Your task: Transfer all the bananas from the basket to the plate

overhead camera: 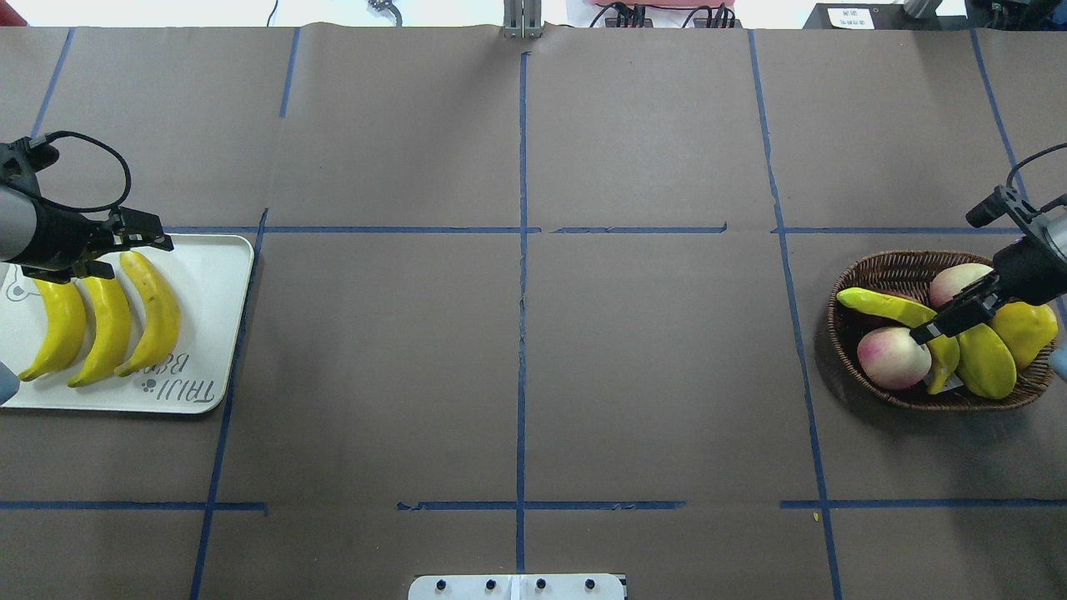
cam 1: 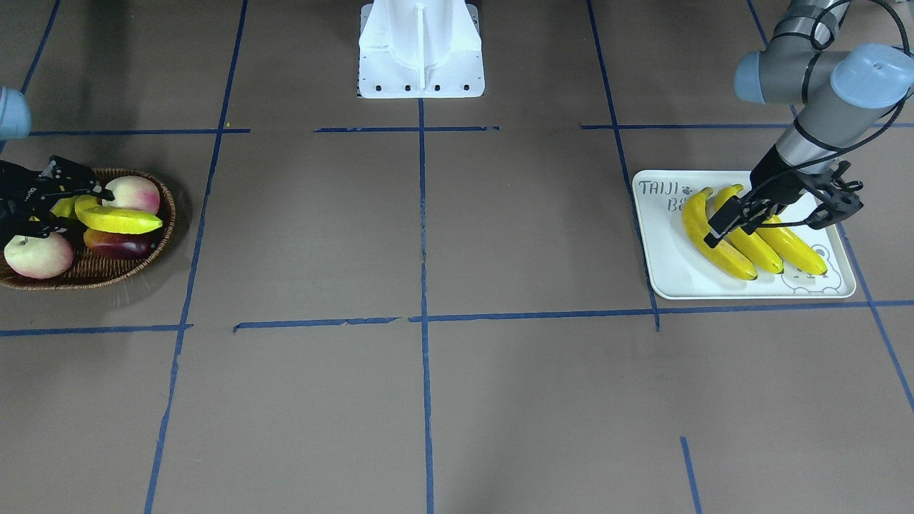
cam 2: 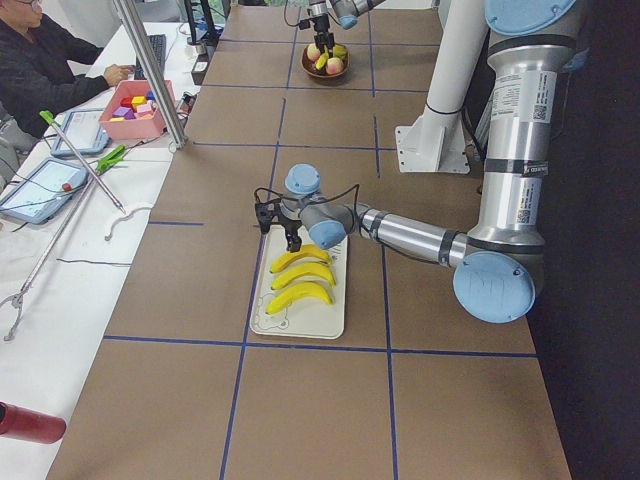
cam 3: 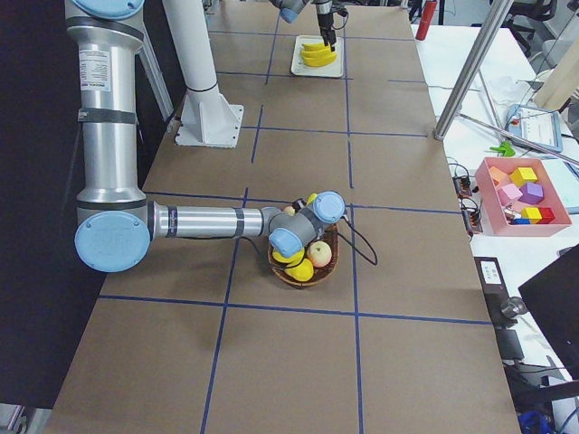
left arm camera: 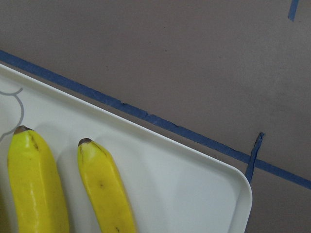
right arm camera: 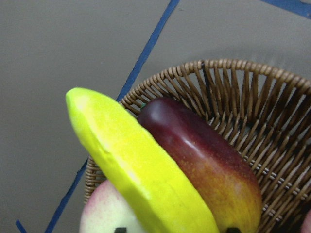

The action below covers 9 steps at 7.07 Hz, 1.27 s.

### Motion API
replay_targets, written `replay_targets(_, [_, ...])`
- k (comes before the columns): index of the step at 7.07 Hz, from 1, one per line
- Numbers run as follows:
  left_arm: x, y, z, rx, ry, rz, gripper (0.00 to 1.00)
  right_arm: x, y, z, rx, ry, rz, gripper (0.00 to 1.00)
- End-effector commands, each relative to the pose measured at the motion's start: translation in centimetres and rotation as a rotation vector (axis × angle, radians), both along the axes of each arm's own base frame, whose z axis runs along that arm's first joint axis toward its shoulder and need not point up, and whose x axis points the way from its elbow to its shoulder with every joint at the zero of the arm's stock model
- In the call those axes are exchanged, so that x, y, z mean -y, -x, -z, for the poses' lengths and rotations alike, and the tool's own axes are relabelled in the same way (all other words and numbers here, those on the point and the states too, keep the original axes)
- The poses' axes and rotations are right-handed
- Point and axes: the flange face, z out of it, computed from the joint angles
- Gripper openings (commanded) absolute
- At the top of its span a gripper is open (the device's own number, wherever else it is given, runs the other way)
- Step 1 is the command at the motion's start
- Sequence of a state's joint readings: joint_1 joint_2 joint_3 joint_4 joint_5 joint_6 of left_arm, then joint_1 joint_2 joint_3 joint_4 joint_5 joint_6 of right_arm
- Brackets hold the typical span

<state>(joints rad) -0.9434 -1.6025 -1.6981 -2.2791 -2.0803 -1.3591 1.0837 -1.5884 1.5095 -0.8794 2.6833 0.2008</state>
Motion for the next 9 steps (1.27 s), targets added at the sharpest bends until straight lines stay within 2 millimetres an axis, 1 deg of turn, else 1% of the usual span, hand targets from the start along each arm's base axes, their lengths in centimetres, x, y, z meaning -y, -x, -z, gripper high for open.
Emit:
replay_targets(1, [0.1, -0.1, 0.3, -0.003, -0.003, -0.001, 1.0, -0.1, -0.1, 0.0, 0.002, 0.0, 0.001, 0.04])
replay_targets(3, [-0.2, -0.1, 0.8, -0.022, 0.001, -0.02, 1.0, -0.2, -0.2, 0.3, 0.019, 0.006, 0.01, 0.01])
replay_targets(5, [-0.3, -0.1, 1.1, -0.031, 0.002, -0.03, 1.0, 0.2, -1.6, 0.4, 0.03, 0.012, -0.012, 0.0])
replay_targets(6, [-0.3, -0.1, 1.3, -0.034, -0.001, -0.031, 1.0, 0.9, -3.0, 0.8, 0.038, 0.009, -0.041, 0.0])
replay_targets(7, [-0.3, -0.1, 1.6, -0.038, -0.006, -0.031, 1.0, 1.9, -5.6, 2.1, 0.07, 0.005, -0.081, 0.0])
replay_targets(8, [-0.4, -0.2, 1.9, -0.042, -0.007, -0.033, 1.0, 2.2, -6.4, 4.5, 0.072, 0.046, -0.124, 0.0])
replay_targets(9, [-0.4, -0.4, 2.8, -0.066, 0.018, -0.01, 1.0, 2.4, -5.8, 7.6, 0.055, 0.147, -0.187, 0.0])
